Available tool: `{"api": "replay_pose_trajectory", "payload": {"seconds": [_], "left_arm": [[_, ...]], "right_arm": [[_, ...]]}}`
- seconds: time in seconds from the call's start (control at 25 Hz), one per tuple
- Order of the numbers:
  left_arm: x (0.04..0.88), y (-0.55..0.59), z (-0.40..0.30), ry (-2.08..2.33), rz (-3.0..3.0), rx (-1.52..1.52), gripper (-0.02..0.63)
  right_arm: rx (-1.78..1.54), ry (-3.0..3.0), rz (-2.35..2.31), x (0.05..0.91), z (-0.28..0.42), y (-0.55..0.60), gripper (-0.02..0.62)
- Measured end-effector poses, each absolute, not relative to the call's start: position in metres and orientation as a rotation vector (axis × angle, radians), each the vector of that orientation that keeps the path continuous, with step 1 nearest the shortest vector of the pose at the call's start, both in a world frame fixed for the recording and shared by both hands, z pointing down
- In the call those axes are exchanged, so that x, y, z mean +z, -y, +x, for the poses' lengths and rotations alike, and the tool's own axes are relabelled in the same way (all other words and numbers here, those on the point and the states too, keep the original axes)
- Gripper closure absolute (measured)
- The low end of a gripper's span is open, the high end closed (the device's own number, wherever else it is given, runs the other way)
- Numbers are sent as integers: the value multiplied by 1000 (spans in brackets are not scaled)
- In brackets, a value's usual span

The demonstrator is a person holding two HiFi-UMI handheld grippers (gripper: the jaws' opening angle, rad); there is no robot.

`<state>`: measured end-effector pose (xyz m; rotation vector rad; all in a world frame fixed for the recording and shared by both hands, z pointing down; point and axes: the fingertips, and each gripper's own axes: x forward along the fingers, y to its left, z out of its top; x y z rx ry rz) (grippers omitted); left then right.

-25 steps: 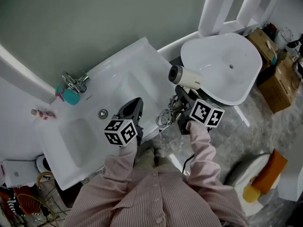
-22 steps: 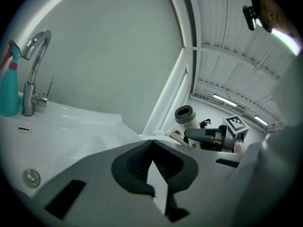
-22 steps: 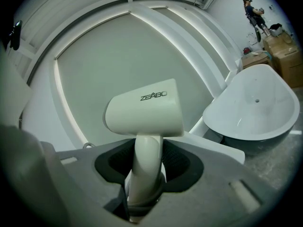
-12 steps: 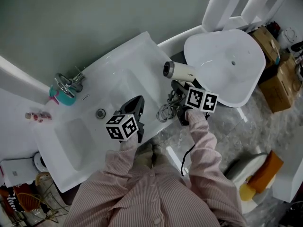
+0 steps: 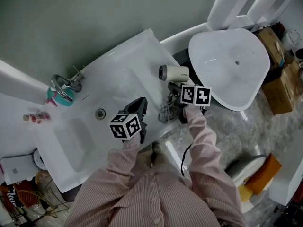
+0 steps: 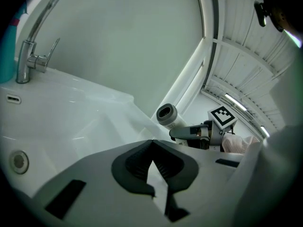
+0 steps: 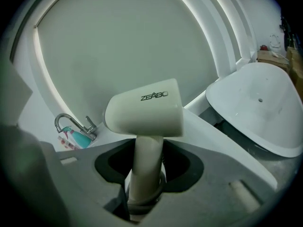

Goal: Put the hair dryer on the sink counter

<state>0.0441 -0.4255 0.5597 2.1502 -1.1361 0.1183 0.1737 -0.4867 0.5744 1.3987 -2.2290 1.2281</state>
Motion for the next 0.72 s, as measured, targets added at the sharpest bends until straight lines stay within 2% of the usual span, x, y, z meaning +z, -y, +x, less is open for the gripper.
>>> {"api": "replay_pose_trajectory", "payload": {"seconds": [0.72], "left_arm": [[577, 432, 49, 1127, 2104, 134, 607]], "right_arm": [[1234, 2091, 1249, 611, 156, 501, 437]]}}
